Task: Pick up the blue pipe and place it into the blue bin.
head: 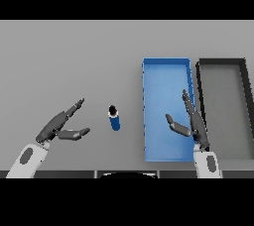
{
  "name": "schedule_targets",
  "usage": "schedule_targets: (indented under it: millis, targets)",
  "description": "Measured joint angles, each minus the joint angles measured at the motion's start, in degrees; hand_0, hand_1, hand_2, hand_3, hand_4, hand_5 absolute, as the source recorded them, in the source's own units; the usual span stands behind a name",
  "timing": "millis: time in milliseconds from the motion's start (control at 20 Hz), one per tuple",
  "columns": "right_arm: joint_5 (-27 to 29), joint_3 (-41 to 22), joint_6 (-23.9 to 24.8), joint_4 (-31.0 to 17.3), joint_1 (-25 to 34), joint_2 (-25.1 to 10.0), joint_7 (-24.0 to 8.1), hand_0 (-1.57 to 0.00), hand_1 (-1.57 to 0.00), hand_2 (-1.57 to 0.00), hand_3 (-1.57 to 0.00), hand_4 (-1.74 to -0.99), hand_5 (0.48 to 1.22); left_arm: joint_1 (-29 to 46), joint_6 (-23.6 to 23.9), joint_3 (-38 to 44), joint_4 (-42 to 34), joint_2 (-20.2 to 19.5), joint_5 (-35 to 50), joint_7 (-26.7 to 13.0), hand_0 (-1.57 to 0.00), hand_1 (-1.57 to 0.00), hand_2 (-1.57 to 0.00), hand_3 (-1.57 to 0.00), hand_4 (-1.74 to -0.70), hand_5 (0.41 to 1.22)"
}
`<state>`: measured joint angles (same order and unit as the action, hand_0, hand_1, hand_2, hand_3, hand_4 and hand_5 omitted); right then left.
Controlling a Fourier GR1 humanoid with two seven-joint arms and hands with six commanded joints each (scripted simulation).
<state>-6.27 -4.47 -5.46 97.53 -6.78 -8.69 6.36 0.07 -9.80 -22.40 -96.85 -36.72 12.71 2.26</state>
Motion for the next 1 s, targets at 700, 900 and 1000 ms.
schedule_targets:
  millis: [700,900,1000]
  targets:
    - [0.7,0.3,0.3,1.9,-1.3,0.4,-0.7,0.0,0.0,0.0,0.0,-1.273,0.607,-6.5,-1.6,-9.9,7.2,13.4,-6.5,-3.1,0.0,0.0,0.0,0.0,-1.12,0.45]
    - [0.4,-0.1,-0.1,1.9,-1.8,0.5,-0.5,0.0,0.0,0.0,0.0,-1.265,0.597,-9.6,-0.7,-11.0,13.1,18.0,-9.0,-1.9,0.0,0.0,0.0,0.0,-1.08,0.442]
    - [0.6,0.5,0.1,1.2,-1.6,0.4,-0.7,0.0,0.0,0.0,0.0,-1.264,0.598,-11.5,-0.2,-11.0,15.4,19.5,-10.1,-0.2,0.0,0.0,0.0,0.0,-1.08,0.459]
